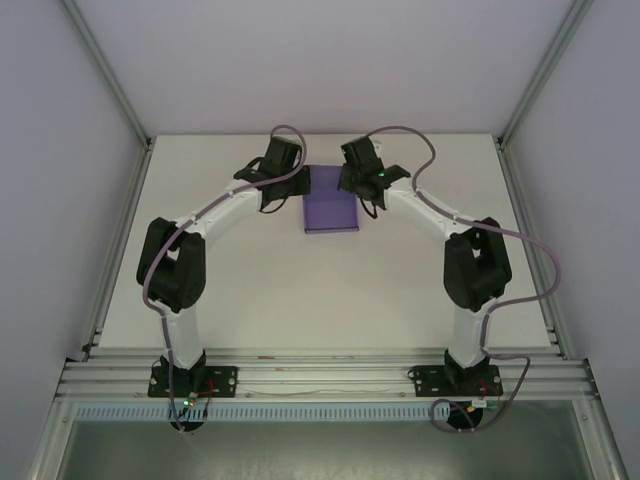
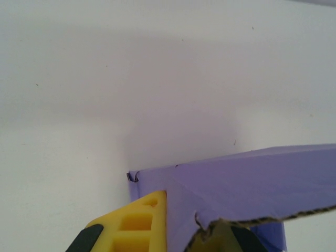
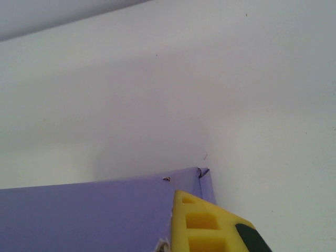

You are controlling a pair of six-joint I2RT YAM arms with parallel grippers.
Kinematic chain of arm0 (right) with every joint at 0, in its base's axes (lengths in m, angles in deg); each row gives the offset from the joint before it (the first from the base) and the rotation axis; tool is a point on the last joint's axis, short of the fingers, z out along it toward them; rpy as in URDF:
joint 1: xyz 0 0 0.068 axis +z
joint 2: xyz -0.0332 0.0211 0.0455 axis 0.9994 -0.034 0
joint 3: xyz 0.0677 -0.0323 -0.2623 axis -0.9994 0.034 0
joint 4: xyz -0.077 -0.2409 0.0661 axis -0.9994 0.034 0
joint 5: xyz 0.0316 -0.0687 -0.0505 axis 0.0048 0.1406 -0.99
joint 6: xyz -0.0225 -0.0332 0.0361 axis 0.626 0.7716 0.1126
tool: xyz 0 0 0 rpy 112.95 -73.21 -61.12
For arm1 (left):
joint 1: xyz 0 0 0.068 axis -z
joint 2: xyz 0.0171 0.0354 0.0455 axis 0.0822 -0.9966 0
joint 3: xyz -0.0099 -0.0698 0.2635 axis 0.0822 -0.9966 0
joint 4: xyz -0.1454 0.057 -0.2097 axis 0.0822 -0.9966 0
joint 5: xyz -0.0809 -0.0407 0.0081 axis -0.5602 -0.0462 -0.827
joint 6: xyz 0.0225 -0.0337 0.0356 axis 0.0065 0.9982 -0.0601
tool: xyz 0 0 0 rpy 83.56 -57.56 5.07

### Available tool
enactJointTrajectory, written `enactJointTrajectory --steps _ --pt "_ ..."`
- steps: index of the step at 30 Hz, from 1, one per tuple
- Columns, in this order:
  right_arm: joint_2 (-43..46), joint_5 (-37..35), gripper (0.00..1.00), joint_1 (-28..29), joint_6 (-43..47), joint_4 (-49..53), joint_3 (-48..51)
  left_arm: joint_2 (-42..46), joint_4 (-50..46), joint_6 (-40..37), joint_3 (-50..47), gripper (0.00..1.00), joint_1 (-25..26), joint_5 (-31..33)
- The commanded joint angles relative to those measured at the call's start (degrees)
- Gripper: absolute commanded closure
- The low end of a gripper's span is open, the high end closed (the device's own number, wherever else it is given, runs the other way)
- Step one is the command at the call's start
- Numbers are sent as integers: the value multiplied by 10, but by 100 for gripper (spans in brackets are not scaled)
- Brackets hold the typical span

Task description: Assemble paper box

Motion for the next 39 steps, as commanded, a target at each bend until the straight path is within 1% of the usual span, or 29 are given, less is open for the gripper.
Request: enactJointTrajectory --steps 1,5,10,16,19,21,22,23,25,27,30,32,34,36,38,39 --pt "9 -35 100 19 -34 -75 27 -21 52 60 -12 100 7 -15" --pt "8 -34 100 30 -19 -142 75 -36 87 80 -30 100 8 -30" --pt "2 -41 100 35 5 -158 102 -49 114 75 -65 100 10 -42" --pt "26 -49 100 39 35 -218 194 -17 144 56 -139 100 11 -37" --pt "48 -59 100 50 55 -255 241 -9 145 46 -161 100 11 -35" --pt "63 -66 100 59 75 -281 272 13 143 38 -170 93 12 -41" --pt "68 -69 100 61 80 -286 282 18 142 38 -174 87 13 -45" --pt "73 -72 100 63 84 -288 290 27 144 37 -180 79 12 -52" --pt "78 -83 100 70 93 -295 304 43 145 36 -187 69 12 -62" --pt "81 -97 100 76 105 -299 316 63 140 32 -193 56 11 -70" --pt "83 -112 100 80 114 -315 335 94 101 29 -194 41 10 -45" --pt "86 -114 100 82 118 -322 341 114 70 28 -195 26 8 -19" --pt "87 -110 100 86 131 -331 351 133 42 32 -197 14 4 8" --pt "87 -112 100 93 148 -339 358 153 28 37 -202 10 -2 17" --pt "85 -117 100 102 169 -345 363 172 26 49 -209 0 -15 -2" --pt "85 -120 100 107 179 -346 365 179 29 57 -210 0 -22 -14"
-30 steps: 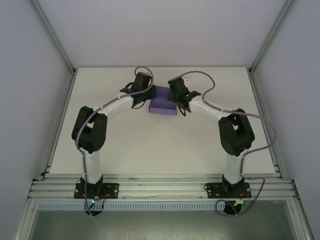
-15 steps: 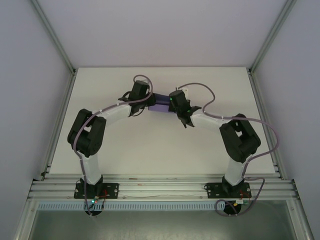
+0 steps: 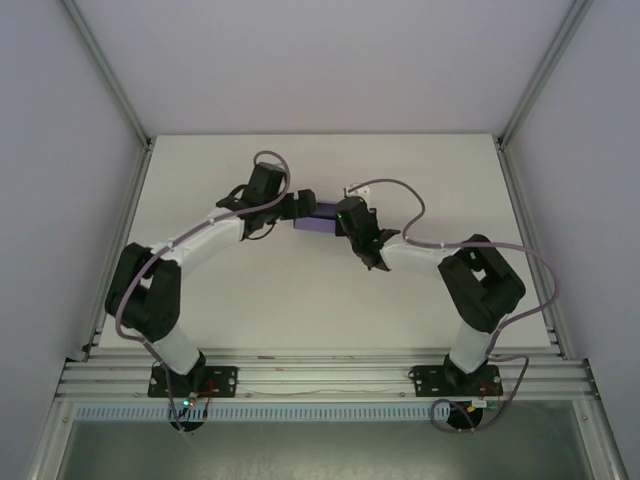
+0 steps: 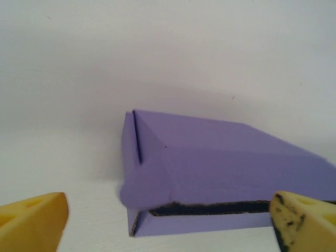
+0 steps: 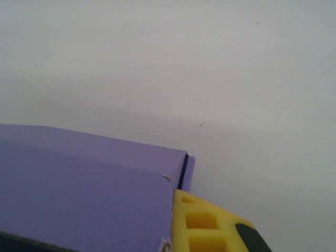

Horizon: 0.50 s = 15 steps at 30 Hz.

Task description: Assemble paper box

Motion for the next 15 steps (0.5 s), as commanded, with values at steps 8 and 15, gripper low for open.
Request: enactJointTrajectory --steps 8,15 --pt "-14 -40 100 45 82 -2 29 -38 -37 41 52 0 -78 -69" --pt "-19 -30 98 58 110 -51 55 -133 -31 32 77 0 -87 -113"
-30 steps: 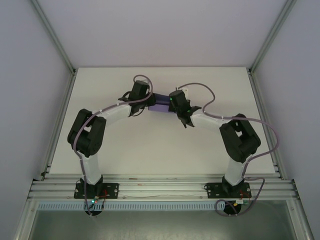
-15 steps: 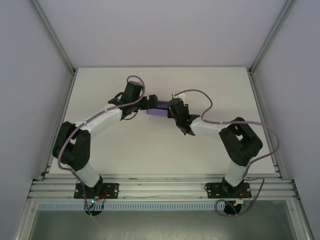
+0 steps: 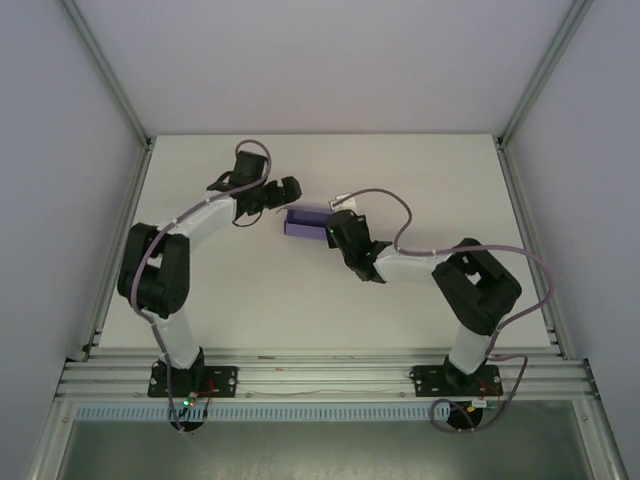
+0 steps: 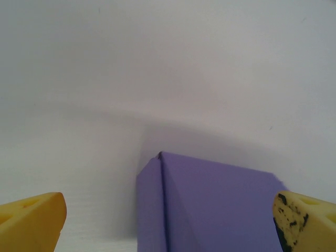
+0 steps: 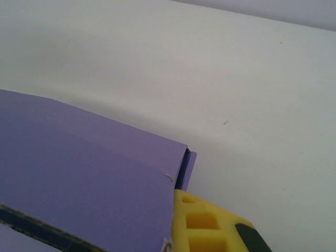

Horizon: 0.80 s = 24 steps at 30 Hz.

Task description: Assemble paper box

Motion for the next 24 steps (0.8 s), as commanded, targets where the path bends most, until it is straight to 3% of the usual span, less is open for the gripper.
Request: enactJointTrajectory --steps 1,5,9,13,17,24 --pt "-17 -1 98 12 39 3 23 -32 -6 7 11 2 -4 -41" --pt "-14 -4 94 14 40 0 32 -42 40 12 -15 14 -4 -93" --pt "0 14 86 17 43 -2 46 -43 102 34 -65 20 -5 -140" --pt "26 57 66 18 73 11 63 -64 123 38 -82 29 -4 -160" --pt "75 73 43 17 98 39 88 -66 126 27 -91 30 -5 -150" --pt "180 103 24 16 97 75 128 -86 115 4 -96 36 -4 -132"
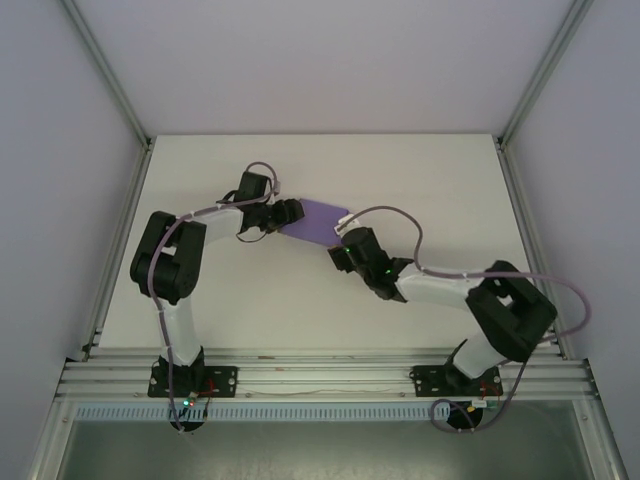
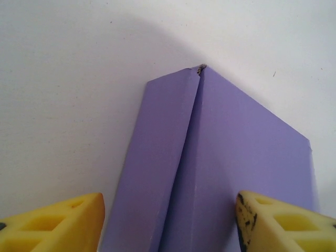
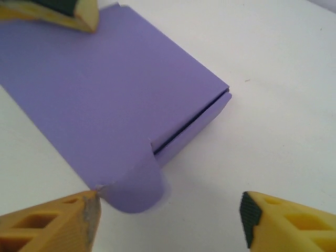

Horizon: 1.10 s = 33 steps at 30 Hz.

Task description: Assemble paper box

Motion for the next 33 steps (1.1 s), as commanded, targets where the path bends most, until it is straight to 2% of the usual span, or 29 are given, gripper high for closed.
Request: enactJointTrajectory --steps 1,3,8,12,15,18,24,29,33 --pt "48 21 21 -1 -5 15 16 -29 -17 -25 -15 36 2 16" --pt "69 31 16 -9 -27 15 20 -32 -16 -26 -19 38 2 18" --pt "77 25 4 -61 -177 36 -9 -41 -9 -24 -26 41 2 19" --pt "31 75 3 -106 -279 120 -87 -47 -3 -23 -31 48 2 11" --pt "-17 111 3 -130 -323 158 -136 -50 6 -21 -35 49 2 1" --pt "-68 160 4 -162 -370 193 -177 -57 16 -15 -36 56 0 -16" --pt "-127 312 8 -203 -400 139 -184 -58 59 15 -60 67 -11 -63" --pt "-160 363 7 -210 -398 135 -201 -55 125 47 -96 67 -28 -115" --pt "-193 402 8 -219 -421 116 -213 -55 125 44 -100 68 -35 -115"
